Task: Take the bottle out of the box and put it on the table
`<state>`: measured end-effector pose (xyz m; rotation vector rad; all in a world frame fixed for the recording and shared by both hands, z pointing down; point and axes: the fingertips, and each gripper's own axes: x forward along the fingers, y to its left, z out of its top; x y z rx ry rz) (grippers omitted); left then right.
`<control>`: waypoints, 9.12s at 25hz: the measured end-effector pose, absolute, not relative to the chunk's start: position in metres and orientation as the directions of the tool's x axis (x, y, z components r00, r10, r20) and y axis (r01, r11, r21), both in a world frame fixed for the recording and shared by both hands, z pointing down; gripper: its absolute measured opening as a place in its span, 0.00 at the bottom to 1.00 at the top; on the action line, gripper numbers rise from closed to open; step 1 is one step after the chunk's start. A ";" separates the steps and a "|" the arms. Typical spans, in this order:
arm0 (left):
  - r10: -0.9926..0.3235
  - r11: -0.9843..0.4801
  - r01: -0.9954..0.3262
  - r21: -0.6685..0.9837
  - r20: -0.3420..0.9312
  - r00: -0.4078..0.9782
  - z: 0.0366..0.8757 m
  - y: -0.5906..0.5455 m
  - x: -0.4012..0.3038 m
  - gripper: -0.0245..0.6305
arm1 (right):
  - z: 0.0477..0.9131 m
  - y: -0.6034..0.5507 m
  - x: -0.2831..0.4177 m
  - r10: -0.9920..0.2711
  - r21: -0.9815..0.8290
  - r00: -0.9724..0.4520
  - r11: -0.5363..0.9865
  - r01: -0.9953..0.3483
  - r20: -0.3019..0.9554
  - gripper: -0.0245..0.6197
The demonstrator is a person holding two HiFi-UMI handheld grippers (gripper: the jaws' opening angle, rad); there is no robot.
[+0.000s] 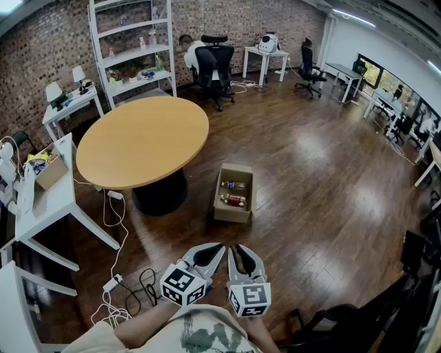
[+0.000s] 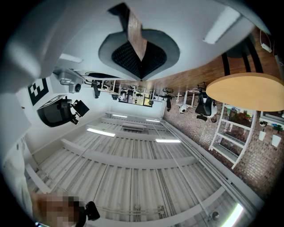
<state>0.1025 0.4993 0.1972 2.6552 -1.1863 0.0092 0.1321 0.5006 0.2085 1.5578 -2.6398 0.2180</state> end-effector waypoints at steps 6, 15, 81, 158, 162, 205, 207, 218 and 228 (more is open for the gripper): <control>-0.741 -0.633 -0.745 0.211 0.114 0.662 0.204 0.481 0.095 0.03 | 0.211 0.485 0.124 -0.854 -0.103 -0.508 0.498 -0.861 0.114 0.14; -0.726 -0.645 -0.721 0.252 0.092 0.682 0.225 0.419 0.095 0.03 | 0.241 0.440 0.123 -0.854 -0.086 -0.495 0.487 -0.869 0.162 0.18; -0.754 -0.571 -0.741 0.353 0.132 0.644 0.267 -0.064 0.039 0.03 | 0.271 -0.070 0.071 -0.791 0.005 -0.541 0.566 -0.825 0.285 0.20; -0.602 -0.187 -0.742 0.643 0.522 0.604 0.893 -0.218 0.154 0.04 | 1.104 -0.235 0.173 0.099 -0.160 -0.289 0.968 -0.193 0.952 0.51; -0.599 -0.183 -0.746 0.640 0.529 0.601 0.904 -0.214 0.152 0.04 | 1.125 -0.237 0.169 0.102 -0.139 -0.233 0.979 -0.147 0.967 0.52; -0.618 -0.262 -0.796 0.546 0.538 0.573 0.671 -0.216 0.122 0.03 | 0.803 -0.279 0.160 -0.339 -0.042 -0.423 0.737 -0.674 0.840 0.50; -0.624 -0.288 -0.789 0.543 0.518 0.585 0.646 -0.214 0.123 0.03 | 0.771 -0.277 0.159 -0.368 -0.039 -0.433 0.724 -0.689 0.823 0.50; -0.737 -0.353 -0.748 0.563 0.325 0.592 0.472 -0.219 0.103 0.03 | 0.550 -0.284 0.141 -0.577 0.023 -0.474 0.651 -0.759 0.665 0.50; -0.823 -0.377 -0.736 0.563 0.161 0.545 0.338 -0.187 0.059 0.03 | 0.378 -0.263 0.107 -0.716 0.090 -0.505 0.614 -0.784 0.482 0.50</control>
